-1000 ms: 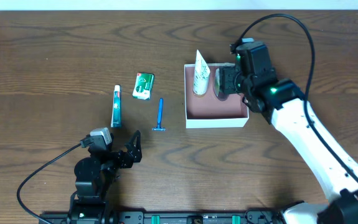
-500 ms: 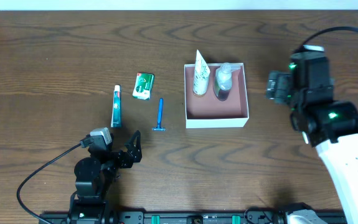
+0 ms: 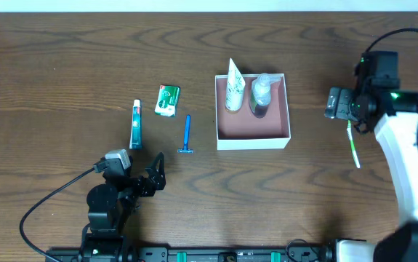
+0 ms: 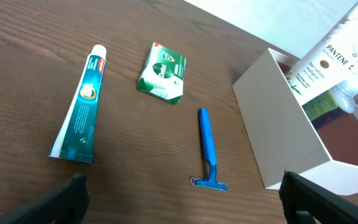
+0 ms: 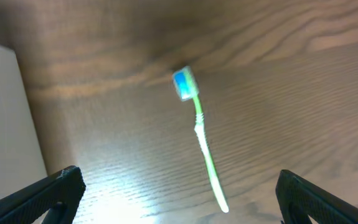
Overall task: Pack container
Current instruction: 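Move the right gripper toward the green toothbrush, then lower the right gripper and close it on the green toothbrush handle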
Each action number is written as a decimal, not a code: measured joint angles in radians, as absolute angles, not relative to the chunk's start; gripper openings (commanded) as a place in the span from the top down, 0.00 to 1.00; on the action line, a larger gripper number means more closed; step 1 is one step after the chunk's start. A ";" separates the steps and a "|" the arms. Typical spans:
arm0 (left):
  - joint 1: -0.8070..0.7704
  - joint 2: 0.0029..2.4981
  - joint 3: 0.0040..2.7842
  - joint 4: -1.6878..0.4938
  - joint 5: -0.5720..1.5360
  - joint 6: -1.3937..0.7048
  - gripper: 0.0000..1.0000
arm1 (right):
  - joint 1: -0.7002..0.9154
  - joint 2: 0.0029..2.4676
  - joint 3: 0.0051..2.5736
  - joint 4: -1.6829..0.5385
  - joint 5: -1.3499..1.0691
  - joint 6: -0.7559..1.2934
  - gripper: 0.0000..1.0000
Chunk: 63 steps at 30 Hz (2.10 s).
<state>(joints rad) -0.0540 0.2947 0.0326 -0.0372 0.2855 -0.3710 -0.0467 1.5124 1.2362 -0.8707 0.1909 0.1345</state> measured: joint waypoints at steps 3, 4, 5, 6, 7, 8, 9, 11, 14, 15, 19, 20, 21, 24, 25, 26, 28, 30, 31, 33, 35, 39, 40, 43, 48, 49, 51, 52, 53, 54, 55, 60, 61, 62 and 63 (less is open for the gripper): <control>-0.054 0.295 0.033 -0.037 0.286 -0.371 0.02 | -0.047 1.554 1.236 -0.870 0.179 0.116 0.01; -0.054 0.295 0.033 -0.037 0.286 -0.371 0.02 | -0.047 1.565 1.236 -0.867 0.177 0.104 0.01; -0.054 0.295 0.033 -0.037 0.286 -0.371 0.02 | -0.047 1.573 1.236 -0.863 0.175 0.091 0.02; -0.054 0.295 0.033 -0.037 0.286 -0.371 0.02 | -0.047 1.581 1.236 -0.858 0.174 0.075 0.03; -0.054 0.295 0.033 -0.037 0.286 -0.371 0.02 | -0.047 1.592 1.236 -0.852 0.173 0.058 0.03; -0.054 0.295 0.033 -0.037 0.286 -0.371 0.02 | -0.047 1.600 1.236 -0.847 0.173 0.045 0.01; -0.054 0.295 0.033 -0.037 0.286 -0.371 0.02 | -0.048 1.614 1.236 -0.840 0.171 0.028 0.01; -0.054 0.295 0.033 -0.037 0.286 -0.371 0.02 | -0.052 1.644 1.236 -0.833 0.171 -0.004 0.01; -0.054 0.295 0.033 -0.037 0.286 -0.371 0.02 | -0.069 1.696 1.236 -0.832 0.168 -0.037 0.01; -0.054 0.295 0.033 -0.037 0.286 -0.371 0.02 | -0.076 1.712 1.236 -0.832 0.168 -0.042 0.01; -0.054 0.295 0.033 -0.037 0.286 -0.371 0.02 | -0.114 1.782 1.236 -0.833 0.162 -0.064 0.01; -0.054 0.295 0.033 -0.037 0.286 -0.371 0.02 | -0.120 1.794 1.236 -0.834 0.152 -0.070 0.01; -0.054 0.295 0.033 -0.037 0.286 -0.371 0.02 | -0.127 1.803 1.236 -0.834 0.142 -0.079 0.01; -0.054 0.295 0.033 -0.037 0.286 -0.371 0.02 | -0.139 1.829 1.236 -0.836 0.098 -0.112 0.01; -0.054 0.295 0.033 -0.037 0.286 -0.371 0.02 | -0.140 1.837 1.236 -0.837 0.088 -0.118 0.01; -0.054 0.295 0.033 -0.037 0.286 -0.371 0.02 | -0.141 1.845 1.236 -0.838 0.081 -0.125 0.01; -0.054 0.295 0.033 -0.037 0.286 -0.371 0.02 | -0.141 1.859 1.236 -0.838 0.068 -0.144 0.01; -0.054 0.295 0.033 -0.037 0.286 -0.371 0.02 | -0.141 1.866 1.236 -0.837 0.061 -0.163 0.01; -0.054 0.295 0.033 -0.037 0.286 -0.371 0.02 | -0.142 1.868 1.236 -0.836 0.059 -0.172 0.01; -0.054 0.295 0.033 -0.037 0.286 -0.371 0.02 | -0.145 1.871 1.236 -0.834 0.059 -0.189 0.01; -0.054 0.295 0.033 -0.037 0.286 -0.371 0.02 | -0.153 1.876 1.236 -0.836 0.059 -0.199 0.01; -0.054 0.295 0.033 -0.037 0.286 -0.371 0.02 | -0.187 1.886 1.236 -0.844 0.060 -0.213 0.01; -0.054 0.295 0.033 -0.037 0.286 -0.371 0.02 | -0.196 1.888 1.236 -0.845 0.060 -0.214 0.01; -0.054 0.295 0.033 -0.037 0.286 -0.371 0.02 | -0.219 1.892 1.236 -0.844 0.059 -0.225 0.02; -0.054 0.295 0.033 -0.037 0.286 -0.371 0.02 | -0.228 1.892 1.236 -0.844 0.043 -0.247 0.01; -0.054 0.295 0.033 -0.037 0.286 -0.371 0.02 | -0.228 1.892 1.236 -0.843 0.038 -0.251 0.01; -0.054 0.295 0.033 -0.037 0.286 -0.371 0.02 | -0.228 1.892 1.236 -0.841 0.035 -0.256 0.01; -0.054 0.295 0.033 -0.037 0.286 -0.371 0.02 | -0.228 1.892 1.236 -0.840 0.034 -0.257 0.01; -0.054 0.295 0.033 -0.037 0.286 -0.371 0.02 | -0.228 1.892 1.236 -0.837 0.033 -0.258 0.01; -0.054 0.295 0.033 -0.037 0.286 -0.371 0.02 | -0.228 1.892 1.236 -0.834 0.033 -0.258 0.01; -0.054 0.295 0.033 -0.037 0.286 -0.371 0.02 | -0.228 1.893 1.236 -0.832 0.033 -0.259 0.01; -0.054 0.295 0.033 -0.037 0.286 -0.371 0.02 | -0.228 1.930 1.236 -0.830 0.033 -0.274 0.01; -0.054 0.295 0.033 -0.037 0.286 -0.371 0.02 | -0.228 1.945 1.236 -0.830 0.033 -0.278 0.01; -0.054 0.295 0.033 -0.037 0.286 -0.371 0.02 | -0.228 1.958 1.236 -0.831 0.024 -0.280 0.01; -0.054 0.295 0.033 -0.037 0.286 -0.371 0.02 | -0.228 1.963 1.240 -0.834 0.019 -0.282 0.01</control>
